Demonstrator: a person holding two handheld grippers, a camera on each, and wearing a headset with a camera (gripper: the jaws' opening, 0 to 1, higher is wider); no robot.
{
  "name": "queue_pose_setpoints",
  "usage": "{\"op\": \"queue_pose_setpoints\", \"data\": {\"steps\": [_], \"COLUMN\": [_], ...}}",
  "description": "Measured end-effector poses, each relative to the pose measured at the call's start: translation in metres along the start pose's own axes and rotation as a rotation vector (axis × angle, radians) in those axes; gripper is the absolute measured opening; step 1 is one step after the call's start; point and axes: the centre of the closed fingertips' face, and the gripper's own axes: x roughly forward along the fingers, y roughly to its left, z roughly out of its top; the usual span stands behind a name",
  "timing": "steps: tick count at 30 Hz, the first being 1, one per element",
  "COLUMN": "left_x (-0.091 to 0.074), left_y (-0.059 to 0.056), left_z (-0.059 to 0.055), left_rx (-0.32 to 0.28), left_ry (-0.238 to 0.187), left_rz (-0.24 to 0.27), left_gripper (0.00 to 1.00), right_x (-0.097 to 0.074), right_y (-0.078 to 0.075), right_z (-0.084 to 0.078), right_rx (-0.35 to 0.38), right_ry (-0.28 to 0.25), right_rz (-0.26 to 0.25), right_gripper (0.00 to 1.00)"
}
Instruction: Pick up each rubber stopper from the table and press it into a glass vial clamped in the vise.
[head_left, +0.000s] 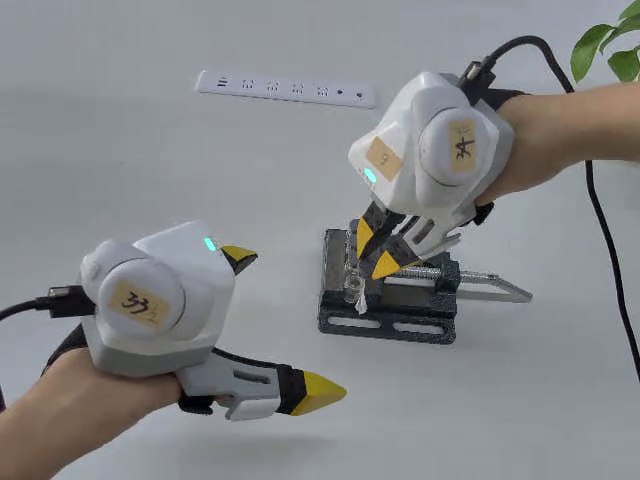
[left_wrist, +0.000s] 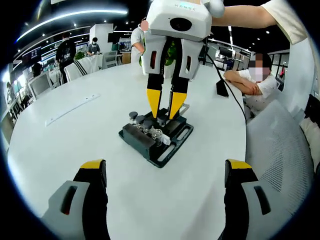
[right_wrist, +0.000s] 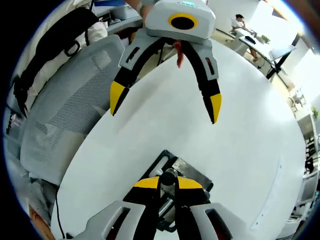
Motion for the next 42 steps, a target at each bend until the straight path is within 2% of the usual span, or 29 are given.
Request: {"op": "queue_pose_setpoints", "data": {"steps": [6,9,16,31,42], "left_x": [-0.002,-0.002,-0.003,-0.001,-0.001], "left_y": [0.004,0.003,0.003,0.002,0.002], "left_z": [-0.002,-0.004,-0.008,-0.01,-0.013], "left_rx": [-0.011,-0.018,-0.026,-0.034,-0.041], "left_ry": [0.001,0.003,0.011,0.015,0.014], "left_rz": [0.013,0.015,0.014,0.008,0.009], "left_gripper": [0.97,0.97,0.96,0.96,0.96], "right_x": [0.011,0.012,0.018,0.02,0.021], "right_y": [-0.005,-0.007,-0.006,-0.007,-0.008], "right_z": [-0.001,-0.001,-0.004,-0.007,-0.008], "right_rx": [-0.045,-0.079,-0.106,-0.101,-0.101], "right_ry": [-0.011,-0.003,0.009,0.005,0.043], "right_rz": [0.038,0.044,0.065,0.079,0.103], "right_gripper": [0.05,0.05,0.05,0.05,0.05]}}
